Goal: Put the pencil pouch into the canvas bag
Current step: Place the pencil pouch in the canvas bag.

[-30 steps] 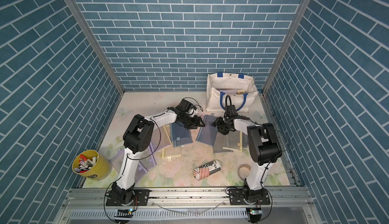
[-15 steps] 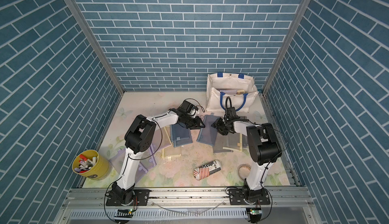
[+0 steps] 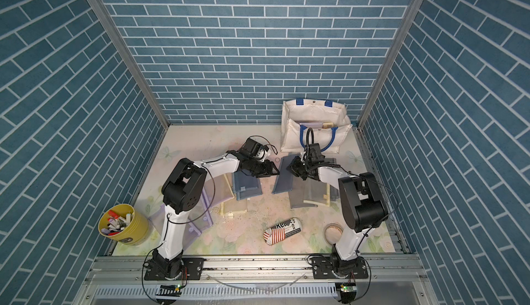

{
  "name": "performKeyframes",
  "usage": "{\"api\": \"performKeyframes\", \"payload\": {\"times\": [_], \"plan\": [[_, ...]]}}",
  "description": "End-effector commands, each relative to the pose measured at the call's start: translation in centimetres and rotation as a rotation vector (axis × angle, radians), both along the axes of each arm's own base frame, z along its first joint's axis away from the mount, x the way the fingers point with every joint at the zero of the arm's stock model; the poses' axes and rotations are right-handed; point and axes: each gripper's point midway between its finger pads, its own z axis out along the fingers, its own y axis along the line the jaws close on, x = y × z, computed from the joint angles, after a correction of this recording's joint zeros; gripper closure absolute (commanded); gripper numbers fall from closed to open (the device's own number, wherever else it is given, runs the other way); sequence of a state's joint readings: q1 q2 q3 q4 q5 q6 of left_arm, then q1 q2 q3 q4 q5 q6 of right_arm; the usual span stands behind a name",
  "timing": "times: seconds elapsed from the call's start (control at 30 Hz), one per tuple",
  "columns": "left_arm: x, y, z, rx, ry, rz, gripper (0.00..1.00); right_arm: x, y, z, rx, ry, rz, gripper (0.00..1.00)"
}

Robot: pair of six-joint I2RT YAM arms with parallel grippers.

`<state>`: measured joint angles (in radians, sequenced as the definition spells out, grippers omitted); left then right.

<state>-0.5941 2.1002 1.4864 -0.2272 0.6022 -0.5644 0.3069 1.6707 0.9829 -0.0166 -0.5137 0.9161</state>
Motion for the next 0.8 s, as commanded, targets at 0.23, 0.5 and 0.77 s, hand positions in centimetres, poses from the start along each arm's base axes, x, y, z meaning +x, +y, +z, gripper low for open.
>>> {"api": "performKeyframes", "payload": {"times": [0.23,0.5,0.77], "plan": [[1.2,6.7,8.0,0.159,-0.293,0.069,0.01,3.2,-1.9,19.0,-0.056,-0.315,-0.109,1.0],[1.1,8.3,11.6,0.221,-0.407,0.059,0.01,9.1,-5.0,29.1,-0.089,-0.507,-0.364,1.0],[0.4,9.2,13.9,0.224,-0.465,0.066,0.01,14.5,-11.4,29.4,-0.166,-0.488,-0.754,1.0]]}}
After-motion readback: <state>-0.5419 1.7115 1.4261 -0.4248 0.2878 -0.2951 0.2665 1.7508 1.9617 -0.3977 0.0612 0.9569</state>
